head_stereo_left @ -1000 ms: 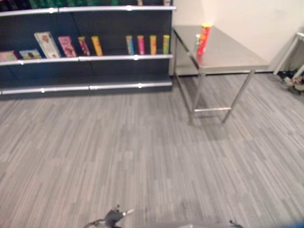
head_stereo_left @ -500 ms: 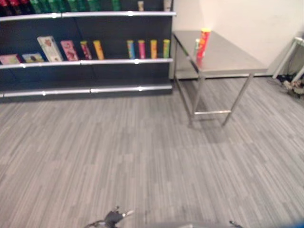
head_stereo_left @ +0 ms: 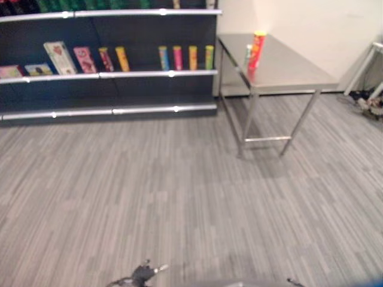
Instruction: Put the goods on the table back onto the shelves and tidy them up.
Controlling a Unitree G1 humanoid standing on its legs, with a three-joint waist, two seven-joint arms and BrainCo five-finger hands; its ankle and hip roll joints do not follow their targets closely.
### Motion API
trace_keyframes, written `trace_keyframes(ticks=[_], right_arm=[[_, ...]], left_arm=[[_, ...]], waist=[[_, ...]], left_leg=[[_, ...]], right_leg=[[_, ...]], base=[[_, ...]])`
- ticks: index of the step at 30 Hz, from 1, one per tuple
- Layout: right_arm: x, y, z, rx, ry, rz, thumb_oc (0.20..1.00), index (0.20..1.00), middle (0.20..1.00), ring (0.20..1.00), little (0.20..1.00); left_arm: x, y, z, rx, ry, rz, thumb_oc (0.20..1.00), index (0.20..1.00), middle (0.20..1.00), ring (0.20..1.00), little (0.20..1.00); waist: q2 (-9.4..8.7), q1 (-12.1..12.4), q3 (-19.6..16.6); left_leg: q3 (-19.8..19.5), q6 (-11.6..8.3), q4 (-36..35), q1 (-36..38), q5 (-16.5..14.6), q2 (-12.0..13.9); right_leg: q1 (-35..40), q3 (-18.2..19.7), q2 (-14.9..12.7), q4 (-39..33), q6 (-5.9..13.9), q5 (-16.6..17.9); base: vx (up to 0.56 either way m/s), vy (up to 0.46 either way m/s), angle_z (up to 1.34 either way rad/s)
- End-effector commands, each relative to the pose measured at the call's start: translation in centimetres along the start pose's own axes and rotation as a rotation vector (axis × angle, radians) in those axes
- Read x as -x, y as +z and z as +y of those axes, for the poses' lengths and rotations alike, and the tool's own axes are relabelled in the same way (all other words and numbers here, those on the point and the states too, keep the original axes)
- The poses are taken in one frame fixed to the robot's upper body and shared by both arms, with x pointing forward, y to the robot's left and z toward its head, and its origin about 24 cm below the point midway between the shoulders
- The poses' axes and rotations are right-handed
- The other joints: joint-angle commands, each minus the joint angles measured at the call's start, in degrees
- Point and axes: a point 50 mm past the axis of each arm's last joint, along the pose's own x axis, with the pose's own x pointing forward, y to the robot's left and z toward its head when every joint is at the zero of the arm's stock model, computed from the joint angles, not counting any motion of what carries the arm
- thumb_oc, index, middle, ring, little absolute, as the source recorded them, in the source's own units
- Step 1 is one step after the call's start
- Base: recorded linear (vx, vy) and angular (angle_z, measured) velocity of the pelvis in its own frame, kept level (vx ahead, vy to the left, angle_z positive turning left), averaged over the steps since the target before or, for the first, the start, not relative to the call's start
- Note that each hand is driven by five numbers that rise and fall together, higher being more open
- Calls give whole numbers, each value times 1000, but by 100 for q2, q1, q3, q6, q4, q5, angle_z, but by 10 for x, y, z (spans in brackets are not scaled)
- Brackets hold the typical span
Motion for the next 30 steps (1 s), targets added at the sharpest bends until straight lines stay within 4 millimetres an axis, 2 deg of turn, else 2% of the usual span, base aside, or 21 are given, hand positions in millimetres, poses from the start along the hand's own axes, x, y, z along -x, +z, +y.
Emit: trace_keyframes(ticks=[1,3,6,9,10,11,13,16,17,18,21,22,24,27,28,29,30], right_arm=[[-4,28,-14,53,-28,-60,1000,1000,1000,1000,1000],[-4,31,-14,56,-27,-68,1000,1000,1000,1000,1000],[-4,38,-11,65,-16,-86,1000,1000,1000,1000,1000],[-4,37,-11,54,-8,-88,1000,1000,1000,1000,1000],[-4,37,-11,54,-8,-88,1000,1000,1000,1000,1000],[-4,33,-11,42,-8,-79,1000,1000,1000,1000,1000],[-3,25,-11,24,-6,-54,1000,1000,1000,1000,1000],[-3,22,-13,19,-9,-43,1000,1000,1000,1000,1000],[-3,22,-13,19,-10,-43,1000,1000,1000,1000,1000],[-3,22,-13,22,-11,-42,1000,1000,1000,1000,1000],[-4,23,-13,29,-10,-40,1000,1000,1000,1000,1000],[-3,22,-13,43,-8,-37,1000,1000,1000,1000,1000],[-3,18,-15,65,-11,-22,1000,1000,1000,1000,1000],[-2,6,-21,79,-17,15,1000,1000,1000,1000,1000],[-2,5,-24,89,-25,23,1000,1000,1000,1000,1000],[-1,6,-28,88,-36,22,1000,1000,1000,1000,1000],[-1,12,-36,71,-59,4,1000,1000,1000,1000,1000]], left_arm=[[-7,28,0,-11,4,-63,1000,1000,1000,1000,1000],[-7,31,1,-12,7,-70,1000,1000,1000,1000,1000],[-7,36,3,-9,9,-83,1000,1000,1000,1000,1000],[-8,42,5,-23,10,-101,1000,1000,1000,1000,1000],[-8,42,5,-23,10,-101,1000,1000,1000,1000,1000],[-8,47,6,-37,8,-115,1000,1000,1000,1000,1000],[-8,49,6,-35,7,-124,1000,1000,1000,1000,1000],[-8,52,7,-30,10,-128,1000,1000,1000,1000,1000],[-8,52,7,-30,10,-128,1000,1000,1000,1000,1000],[-9,52,7,-32,10,-128,1000,1000,1000,1000,1000],[-9,48,5,-32,5,-110,1000,1000,1000,1000,1000],[-9,44,3,-38,-7,-93,1000,1000,1000,1000,1000],[-9,40,-1,-51,-21,-81,1000,1000,1000,1000,1000],[-8,34,-9,-72,-51,-64,1000,1000,1000,1000,1000],[-8,31,-14,-66,-61,-56,1000,1000,1000,1000,1000],[-8,30,-17,-54,-68,-51,1000,1000,1000,1000,1000],[-8,32,-20,-34,-76,-58,1000,1000,1000,1000,1000]], waist=[[121,-7,249],[117,3,258],[134,19,342],[141,-65,461],[141,-65,461],[175,-160,556],[269,-273,617],[261,-358,626],[267,-366,635],[236,-410,649],[170,-522,693],[141,-587,677],[153,-626,672],[189,-699,553],[254,-703,504],[332,-711,485],[416,-657,481]], left_leg=[[264,-454,37,-19,-144,296],[277,-415,37,-62,-157,264],[306,-256,45,-141,-228,159],[275,-121,37,-79,-304,39],[275,-121,37,-79,-304,39],[237,-38,37,-16,-351,2],[197,-30,37,126,-459,-16],[65,-84,37,238,-589,-62],[57,-85,37,246,-592,-54],[8,-114,37,335,-675,-83],[-115,-228,37,671,-885,-127],[-165,-320,37,875,-1008,-130],[-236,-368,37,1079,-1135,-111],[-449,-434,37,1375,-1200,-72],[-508,-496,40,1477,-1024,10],[-590,-607,316,1441,-719,124],[-655,-872,1207,1111,-104,239]], right_leg=[[-239,-228,-459,345,710,-250],[-357,-192,-499,491,734,-265],[-781,-91,-636,1204,829,-320],[-1299,88,-777,2222,916,42],[-1299,88,-777,2222,916,42],[-1649,335,-719,2861,871,182],[-2073,466,-574,3268,771,167],[-2215,431,-510,2549,768,205],[-2197,420,-506,2537,767,208],[-2271,360,-539,1970,803,315],[-2408,-24,-664,763,984,694],[-2534,-349,-687,294,1087,819],[-2546,-708,-722,157,1122,897],[-2414,-599,-645,135,1036,1015],[-2309,-577,-566,132,969,1041],[-2231,-588,-483,223,892,1054],[-1985,-643,-372,262,759,965]], base=[[15,111,-5],[15,105,-11],[34,150,-22],[59,147,-23],[71,161,-11],[110,153,1],[231,154,15],[205,-9,7],[191,-46,20],[232,-55,15],[406,-98,32],[497,-131,34],[471,-152,39],[476,-189,77],[480,-260,115],[544,-372,107],[466,-354,76]])
